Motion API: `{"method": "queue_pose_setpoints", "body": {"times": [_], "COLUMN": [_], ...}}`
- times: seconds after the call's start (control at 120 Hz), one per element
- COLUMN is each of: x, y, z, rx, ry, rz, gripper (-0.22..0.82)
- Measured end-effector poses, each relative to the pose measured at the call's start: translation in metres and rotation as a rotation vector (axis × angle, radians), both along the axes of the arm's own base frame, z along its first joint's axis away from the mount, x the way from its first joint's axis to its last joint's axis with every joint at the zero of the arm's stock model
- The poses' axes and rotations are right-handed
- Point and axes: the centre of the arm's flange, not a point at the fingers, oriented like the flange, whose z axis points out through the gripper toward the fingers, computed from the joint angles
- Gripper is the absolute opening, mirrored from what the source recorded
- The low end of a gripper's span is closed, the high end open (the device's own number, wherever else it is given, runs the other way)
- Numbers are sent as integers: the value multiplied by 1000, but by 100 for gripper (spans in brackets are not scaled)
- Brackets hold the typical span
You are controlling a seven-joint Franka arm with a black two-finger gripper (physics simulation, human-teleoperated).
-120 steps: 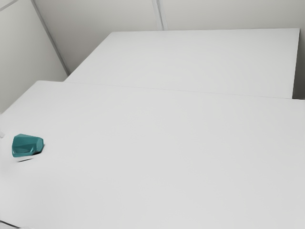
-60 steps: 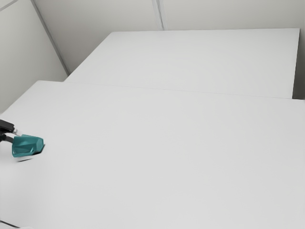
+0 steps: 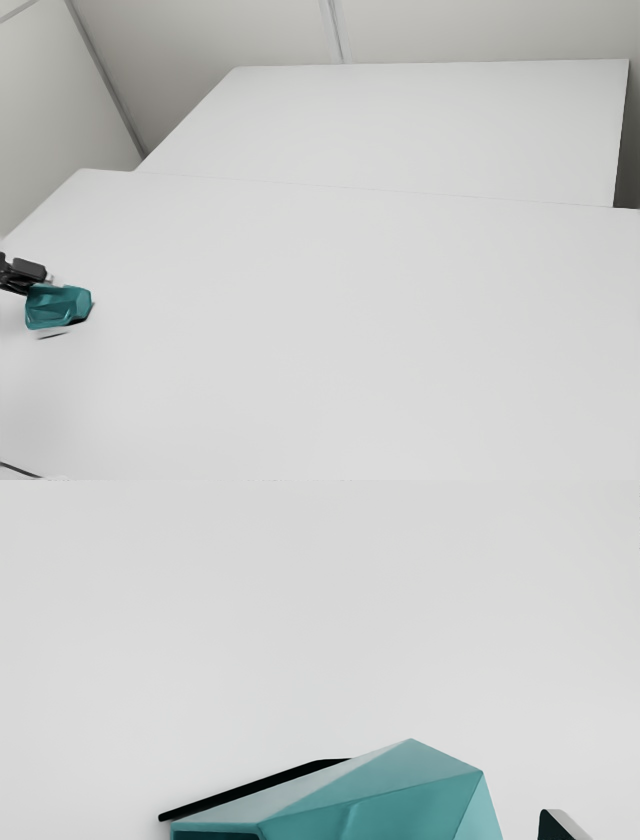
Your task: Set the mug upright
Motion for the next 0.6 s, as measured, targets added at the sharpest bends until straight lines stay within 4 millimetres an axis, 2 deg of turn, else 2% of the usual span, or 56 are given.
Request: {"method": "queue_pose_setpoints", "body": {"times": [0.117, 0.217, 0.35, 0.425, 0.533, 0.6], "x": [1, 6, 31, 41, 46, 49], "y": [-2, -6, -27, -37, -44, -53], "z": [-2, 3, 18, 21, 24, 34], "rx": [3, 13, 23, 24, 29, 40], "ry": [-15, -30, -67, -77, -80, -87], "rz": [-11, -27, -81, -104, -118, -128], "gripper": [25, 13, -4, -9, -11, -12]}}
